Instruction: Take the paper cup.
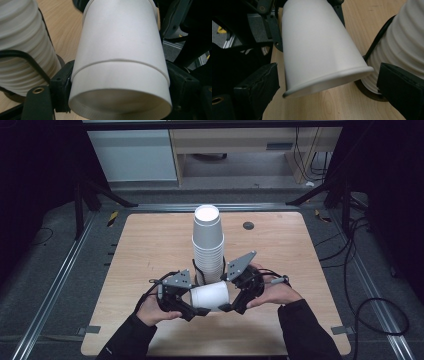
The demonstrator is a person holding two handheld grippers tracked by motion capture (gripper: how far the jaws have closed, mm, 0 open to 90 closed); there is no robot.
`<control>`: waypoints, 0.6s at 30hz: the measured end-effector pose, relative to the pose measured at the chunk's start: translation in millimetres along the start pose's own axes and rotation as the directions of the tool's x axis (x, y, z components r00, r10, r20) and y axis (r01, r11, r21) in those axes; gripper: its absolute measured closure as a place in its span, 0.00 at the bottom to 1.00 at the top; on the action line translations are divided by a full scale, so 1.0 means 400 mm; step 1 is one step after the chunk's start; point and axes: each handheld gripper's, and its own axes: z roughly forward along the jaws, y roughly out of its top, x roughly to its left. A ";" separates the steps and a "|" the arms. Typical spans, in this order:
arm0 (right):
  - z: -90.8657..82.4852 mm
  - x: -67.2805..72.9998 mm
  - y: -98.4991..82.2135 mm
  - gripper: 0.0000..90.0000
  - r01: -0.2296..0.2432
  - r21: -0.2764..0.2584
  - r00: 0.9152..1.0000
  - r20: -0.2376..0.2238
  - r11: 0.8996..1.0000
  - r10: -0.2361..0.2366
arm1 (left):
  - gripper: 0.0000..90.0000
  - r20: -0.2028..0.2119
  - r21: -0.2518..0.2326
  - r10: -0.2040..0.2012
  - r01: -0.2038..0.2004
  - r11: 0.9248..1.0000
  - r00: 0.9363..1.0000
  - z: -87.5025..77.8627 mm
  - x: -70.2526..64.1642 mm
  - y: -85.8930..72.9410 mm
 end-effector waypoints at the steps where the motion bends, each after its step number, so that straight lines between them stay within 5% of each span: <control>1: -0.006 -0.001 -0.002 0.05 -0.004 -0.013 1.000 0.004 1.000 0.004 | 0.25 -0.002 -0.002 -0.002 0.002 1.000 1.000 -0.002 0.003 -0.002; 10: -0.060 -0.008 -0.045 0.08 -0.078 -0.162 0.988 0.117 0.984 0.098 | 0.24 -0.016 -0.031 -0.030 0.029 0.999 0.999 -0.018 0.018 -0.014; 11: -0.073 -0.008 -0.065 0.08 -0.097 -0.219 0.983 0.131 0.971 0.128 | 0.24 -0.014 -0.035 -0.028 0.028 0.999 1.000 -0.021 0.021 -0.015; 14: -0.082 -0.006 -0.079 0.09 -0.106 -0.259 0.981 0.133 0.960 0.144 | 0.24 -0.008 -0.051 -0.031 0.030 0.998 0.999 -0.023 0.023 -0.016; 15: -0.095 -0.001 -0.096 0.09 -0.113 -0.316 0.977 0.135 0.942 0.163 | 0.24 -0.005 -0.058 -0.034 0.033 0.998 0.999 -0.023 0.024 -0.017; 16: -0.095 -0.001 -0.096 0.09 -0.113 -0.316 0.977 0.135 0.942 0.163 | 0.24 -0.004 -0.061 -0.034 0.034 0.998 0.999 -0.023 0.024 -0.017; 17: -0.103 0.004 -0.110 0.10 -0.124 -0.358 0.976 0.126 0.926 0.180 | 0.24 -0.004 -0.065 -0.032 0.032 0.997 0.999 -0.023 0.024 -0.016; 18: -0.103 0.004 -0.110 0.10 -0.124 -0.358 0.976 0.126 0.926 0.180 | 0.24 0.001 -0.070 -0.035 0.035 0.997 0.999 -0.023 0.025 -0.016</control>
